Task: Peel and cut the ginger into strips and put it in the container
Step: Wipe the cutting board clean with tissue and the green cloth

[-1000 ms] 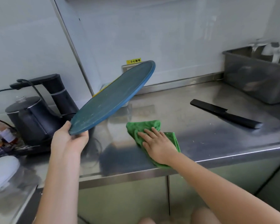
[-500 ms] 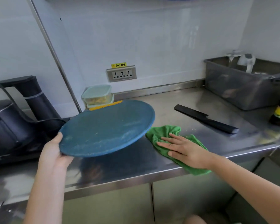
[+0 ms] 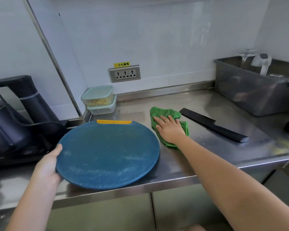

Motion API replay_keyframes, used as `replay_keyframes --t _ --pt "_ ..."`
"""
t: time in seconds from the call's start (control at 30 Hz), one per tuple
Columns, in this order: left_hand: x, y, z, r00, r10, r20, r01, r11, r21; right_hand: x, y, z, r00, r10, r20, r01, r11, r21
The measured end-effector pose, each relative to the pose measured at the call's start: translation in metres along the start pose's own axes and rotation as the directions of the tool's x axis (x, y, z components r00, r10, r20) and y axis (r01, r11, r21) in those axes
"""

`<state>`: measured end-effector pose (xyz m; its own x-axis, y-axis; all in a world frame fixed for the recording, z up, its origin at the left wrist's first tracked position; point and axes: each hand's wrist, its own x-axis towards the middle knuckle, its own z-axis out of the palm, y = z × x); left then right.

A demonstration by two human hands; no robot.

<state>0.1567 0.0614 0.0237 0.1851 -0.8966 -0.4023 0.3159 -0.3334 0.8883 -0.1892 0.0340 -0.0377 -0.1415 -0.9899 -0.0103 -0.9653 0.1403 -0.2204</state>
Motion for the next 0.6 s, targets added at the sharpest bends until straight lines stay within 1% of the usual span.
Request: replay_keyframes --t 0.07,0.1,0.2,0.23,0.3,0.4,0.5,0.6 --pt "0.003 -0.011 0.007 1.000 0.006 -0.019 -0.007 0.999 -0.040 -0.002 0.001 -0.001 0.999 0.045 -0.006 -0.045 0.999 0.020" --pt "0.003 -0.016 0.011 0.999 0.033 -0.028 -0.034 0.998 -0.044 -0.004 0.002 0.000 0.998 0.059 -0.008 -0.059 0.998 0.027" --pt "0.004 -0.028 0.021 0.976 0.210 -0.064 -0.209 0.978 0.026 -0.017 0.010 0.000 0.995 0.088 -0.036 -0.087 0.996 0.034" --pt "0.002 -0.033 0.024 0.964 0.251 -0.088 -0.247 0.968 0.053 -0.023 0.014 -0.001 0.995 0.093 -0.043 -0.092 0.995 0.034" --pt "-0.001 -0.041 0.028 0.940 0.322 -0.116 -0.306 0.942 0.138 -0.038 0.022 -0.002 0.995 0.090 -0.044 -0.089 0.996 0.025" --pt "-0.007 -0.054 0.033 0.897 0.435 -0.079 -0.388 0.861 0.330 -0.066 0.036 -0.003 0.997 0.060 -0.049 -0.061 0.998 -0.003" --pt "-0.008 -0.062 0.038 0.903 0.430 -0.007 -0.367 0.778 0.510 -0.094 0.049 -0.005 0.998 0.027 -0.053 -0.028 0.999 -0.019" --pt "-0.010 -0.064 0.050 0.900 0.430 0.072 -0.372 0.673 0.639 -0.113 0.061 -0.007 0.999 -0.007 -0.046 0.006 1.000 -0.023"
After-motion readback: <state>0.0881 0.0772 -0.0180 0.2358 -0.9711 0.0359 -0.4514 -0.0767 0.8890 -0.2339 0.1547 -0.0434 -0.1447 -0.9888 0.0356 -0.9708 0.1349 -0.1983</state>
